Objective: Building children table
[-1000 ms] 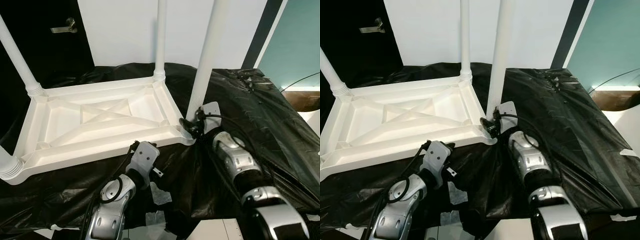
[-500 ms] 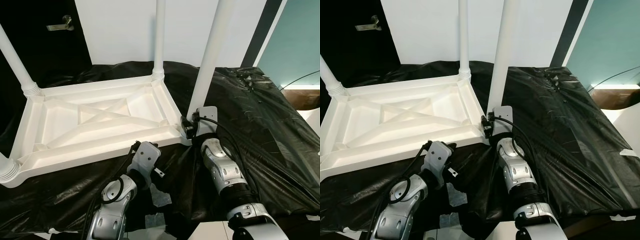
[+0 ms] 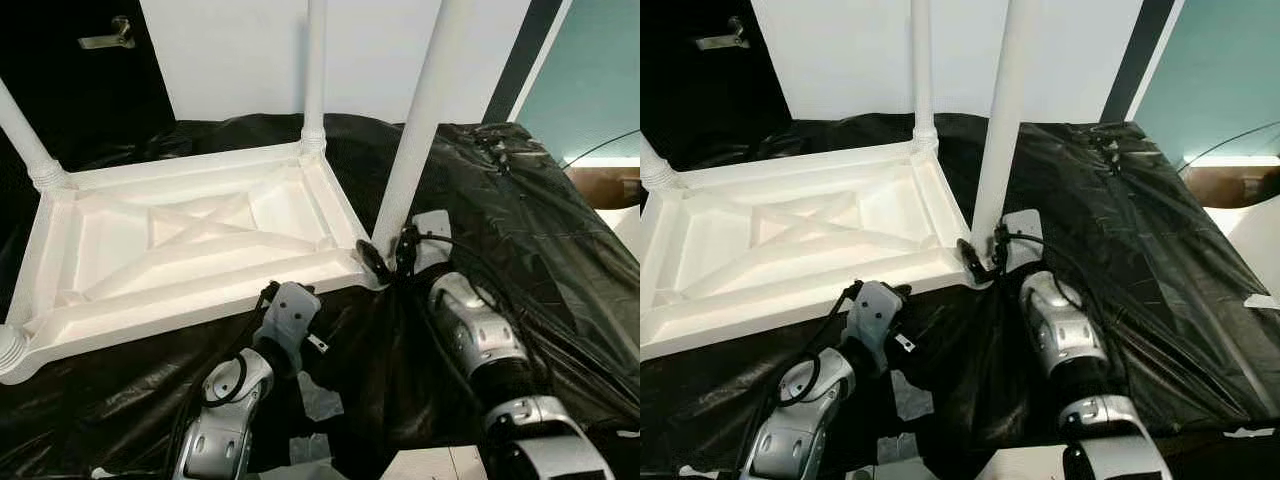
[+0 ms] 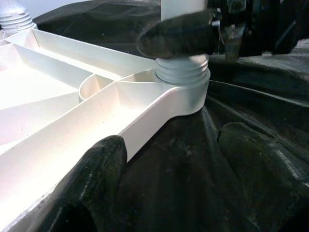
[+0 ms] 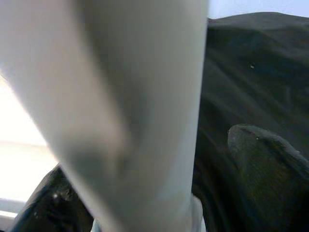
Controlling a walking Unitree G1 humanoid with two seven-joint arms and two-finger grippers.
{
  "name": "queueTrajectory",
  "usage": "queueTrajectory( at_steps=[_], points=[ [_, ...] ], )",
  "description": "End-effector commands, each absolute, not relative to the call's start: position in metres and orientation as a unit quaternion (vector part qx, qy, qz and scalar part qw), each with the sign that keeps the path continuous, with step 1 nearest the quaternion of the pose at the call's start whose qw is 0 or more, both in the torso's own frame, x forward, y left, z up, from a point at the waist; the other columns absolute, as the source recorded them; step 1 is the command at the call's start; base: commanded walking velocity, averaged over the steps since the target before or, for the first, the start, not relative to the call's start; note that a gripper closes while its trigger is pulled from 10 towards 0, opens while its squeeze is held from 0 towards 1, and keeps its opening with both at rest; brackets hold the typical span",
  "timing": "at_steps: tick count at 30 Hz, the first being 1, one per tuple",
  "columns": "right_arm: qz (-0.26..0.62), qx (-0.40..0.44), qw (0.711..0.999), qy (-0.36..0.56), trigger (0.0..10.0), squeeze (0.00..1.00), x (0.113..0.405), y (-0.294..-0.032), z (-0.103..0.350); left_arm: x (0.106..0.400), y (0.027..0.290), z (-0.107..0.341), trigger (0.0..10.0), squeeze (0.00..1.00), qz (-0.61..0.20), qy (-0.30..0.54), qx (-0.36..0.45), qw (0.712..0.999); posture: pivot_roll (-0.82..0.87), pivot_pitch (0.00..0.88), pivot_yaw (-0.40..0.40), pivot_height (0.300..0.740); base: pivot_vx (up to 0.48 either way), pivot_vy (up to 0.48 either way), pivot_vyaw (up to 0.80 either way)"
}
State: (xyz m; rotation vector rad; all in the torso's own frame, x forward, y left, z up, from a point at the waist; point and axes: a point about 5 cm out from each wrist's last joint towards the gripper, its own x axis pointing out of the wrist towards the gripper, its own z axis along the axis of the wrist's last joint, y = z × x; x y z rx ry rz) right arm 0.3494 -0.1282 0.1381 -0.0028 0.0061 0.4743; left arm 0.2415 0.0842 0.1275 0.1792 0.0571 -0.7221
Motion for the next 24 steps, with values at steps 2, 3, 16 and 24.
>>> queueTrajectory(
  at_steps=[2, 3, 16, 24],
  points=[
    [0.253, -0.012, 0.967, 0.001, 10.0, 1.0, 0.354, -0.141, 0.141, 0.244, 0.088, 0.127, 10.0, 0.0, -0.304, 0.027, 0.093, 0.948, 0.15, 0.023, -0.059, 0.74, 0.0, 0.0, 0.0],
    [0.253, -0.012, 0.967, 0.001, 10.0, 1.0, 0.354, -0.141, 0.141, 0.244, 0.088, 0.127, 10.0, 0.0, -0.304, 0.027, 0.093, 0.948, 0.15, 0.023, -0.059, 0.74, 0.0, 0.0, 0.0],
    [0.402, -0.073, 0.912, 0.016, 10.0, 0.0, 0.365, -0.135, 0.15, 0.248, 0.09, 0.131, 10.0, 0.0, -0.306, 0.02, 0.101, 0.946, 0.16, 0.0, -0.053, 0.74, 0.0, 0.0, 0.0],
    [0.437, -0.138, 0.888, 0.035, 0.0, 0.0, 0.372, -0.134, 0.152, 0.249, 0.09, 0.131, 10.0, 0.0, -0.302, 0.017, 0.103, 0.948, 0.17, 0.0, -0.067, 0.74, 0.0, 0.0, 0.0]
  ],
)
